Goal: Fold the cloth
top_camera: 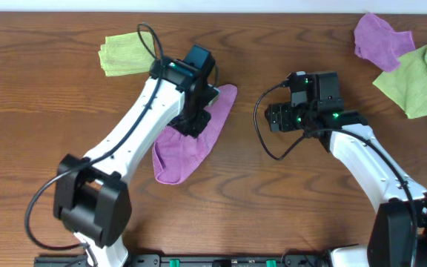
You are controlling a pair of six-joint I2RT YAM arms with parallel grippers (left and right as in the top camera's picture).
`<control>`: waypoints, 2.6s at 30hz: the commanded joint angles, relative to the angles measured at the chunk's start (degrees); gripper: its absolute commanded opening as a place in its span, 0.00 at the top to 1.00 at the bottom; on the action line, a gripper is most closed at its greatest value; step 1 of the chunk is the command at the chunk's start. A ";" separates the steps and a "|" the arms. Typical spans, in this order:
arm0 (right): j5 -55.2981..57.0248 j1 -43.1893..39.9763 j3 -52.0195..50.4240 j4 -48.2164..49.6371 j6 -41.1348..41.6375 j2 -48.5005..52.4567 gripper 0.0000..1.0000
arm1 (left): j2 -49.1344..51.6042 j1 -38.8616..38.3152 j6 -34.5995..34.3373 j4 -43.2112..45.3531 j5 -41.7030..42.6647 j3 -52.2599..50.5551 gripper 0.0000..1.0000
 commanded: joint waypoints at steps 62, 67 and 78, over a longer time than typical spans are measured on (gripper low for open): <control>-23.63 -20.85 1.29 7.65 2.05 -1.20 0.14 | -1.33 -38.12 -18.86 8.09 9.18 -5.38 0.02; -25.75 -20.81 1.29 3.04 -1.73 -1.20 0.15 | -1.33 -38.10 -22.16 7.45 3.28 -5.84 0.04; -24.68 -20.65 1.29 1.90 -2.19 -1.20 0.15 | -1.33 -30.69 -26.03 0.13 -11.23 -13.42 0.05</control>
